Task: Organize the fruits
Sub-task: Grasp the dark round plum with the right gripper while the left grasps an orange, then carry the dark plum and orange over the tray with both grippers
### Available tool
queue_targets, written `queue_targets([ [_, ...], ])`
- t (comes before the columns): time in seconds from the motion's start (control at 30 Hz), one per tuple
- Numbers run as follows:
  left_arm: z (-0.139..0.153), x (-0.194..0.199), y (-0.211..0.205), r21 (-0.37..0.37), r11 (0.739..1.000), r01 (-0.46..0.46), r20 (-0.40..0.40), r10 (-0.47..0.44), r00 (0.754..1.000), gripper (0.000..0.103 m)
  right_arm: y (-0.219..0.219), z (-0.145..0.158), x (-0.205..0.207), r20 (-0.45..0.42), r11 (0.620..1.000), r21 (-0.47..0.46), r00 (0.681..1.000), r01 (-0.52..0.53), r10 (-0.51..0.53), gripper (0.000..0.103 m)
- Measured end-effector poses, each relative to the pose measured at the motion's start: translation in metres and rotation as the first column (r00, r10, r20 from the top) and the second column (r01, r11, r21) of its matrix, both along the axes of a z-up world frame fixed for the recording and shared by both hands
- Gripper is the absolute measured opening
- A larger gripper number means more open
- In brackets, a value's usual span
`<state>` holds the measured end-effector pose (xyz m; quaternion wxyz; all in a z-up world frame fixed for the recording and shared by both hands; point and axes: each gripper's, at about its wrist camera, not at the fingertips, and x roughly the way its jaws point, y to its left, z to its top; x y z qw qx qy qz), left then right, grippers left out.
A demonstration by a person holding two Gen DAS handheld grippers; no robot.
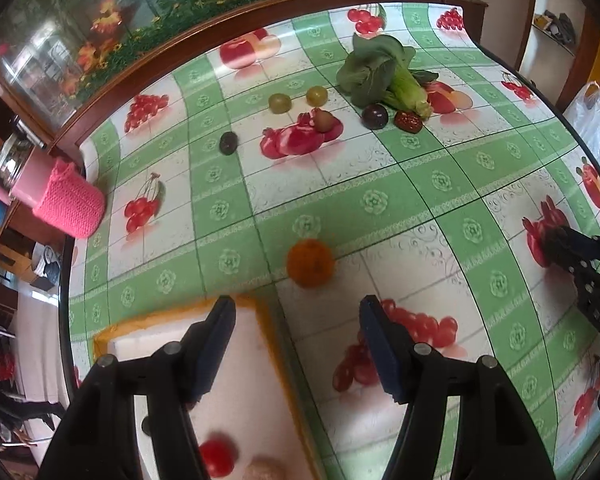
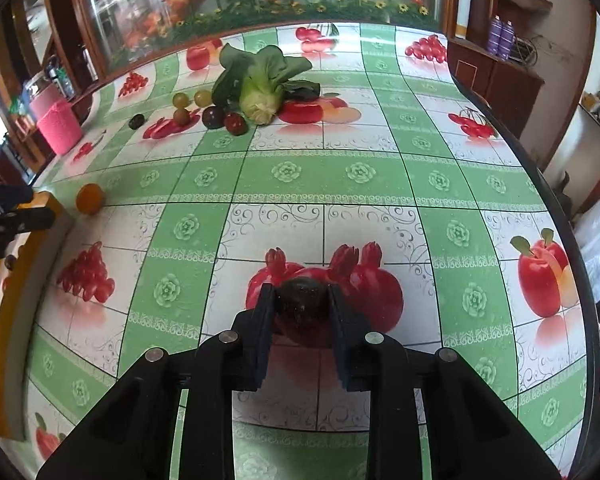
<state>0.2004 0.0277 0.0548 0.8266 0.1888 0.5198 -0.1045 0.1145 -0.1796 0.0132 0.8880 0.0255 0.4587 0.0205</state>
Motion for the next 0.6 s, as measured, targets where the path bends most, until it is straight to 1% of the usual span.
queue_targets([
  [0.07,-0.006,0.009,-0.006,0.01,1.0,0.009,-0.008,-0.009,1.0,0.067,0.0,-0.002,-0.002,-0.005,1.0,0.017,1.0,-0.009,0.009,0.025],
  [0.13,-0.011,0.016,-0.01,0.029,1.0,0.01,0.003,-0.01,1.0,0.067,0.0,-0.002,-0.005,-0.001,1.0,0.015,1.0,-0.016,0.016,0.025],
  [0.2,-0.019,0.024,-0.01,0.024,1.0,0.016,-0.036,-0.015,0.999,0.067,0.001,-0.002,-0.005,-0.001,1.0,0.02,1.0,-0.021,0.021,0.025],
  [0.27,-0.026,0.029,-0.011,0.034,0.999,0.028,-0.045,-0.026,0.999,0.065,0.0,-0.002,-0.006,-0.001,0.999,0.028,1.0,-0.022,0.022,0.026],
  [0.3,-0.029,0.03,-0.012,0.047,0.998,0.036,-0.044,-0.034,0.998,0.062,-0.001,-0.002,-0.006,0.0,0.999,0.031,1.0,-0.021,0.021,0.026],
  [0.33,-0.032,0.031,-0.014,0.057,0.997,0.045,-0.041,-0.043,0.998,0.051,-0.001,-0.002,-0.006,0.0,0.999,0.033,1.0,-0.021,0.021,0.026],
  [0.37,-0.035,0.032,-0.015,0.047,0.997,0.059,-0.055,-0.056,0.997,0.034,-0.001,-0.001,-0.007,0.0,0.999,0.032,1.0,-0.022,0.022,0.026],
  [0.43,-0.034,0.03,-0.017,0.021,0.998,0.065,-0.052,-0.064,0.997,0.034,0.0,-0.001,-0.008,0.002,0.999,0.027,1.0,-0.023,0.023,0.025],
  [0.5,-0.034,0.026,-0.021,0.018,0.997,0.075,-0.051,-0.074,0.996,0.034,0.002,0.0,-0.011,0.007,1.0,0.01,1.0,-0.028,0.028,0.025],
  [0.6,-0.029,0.014,-0.028,-0.048,0.995,0.093,-0.077,-0.096,0.992,0.034,0.005,0.004,-0.017,0.02,0.999,0.004,0.999,-0.033,0.033,0.025],
])
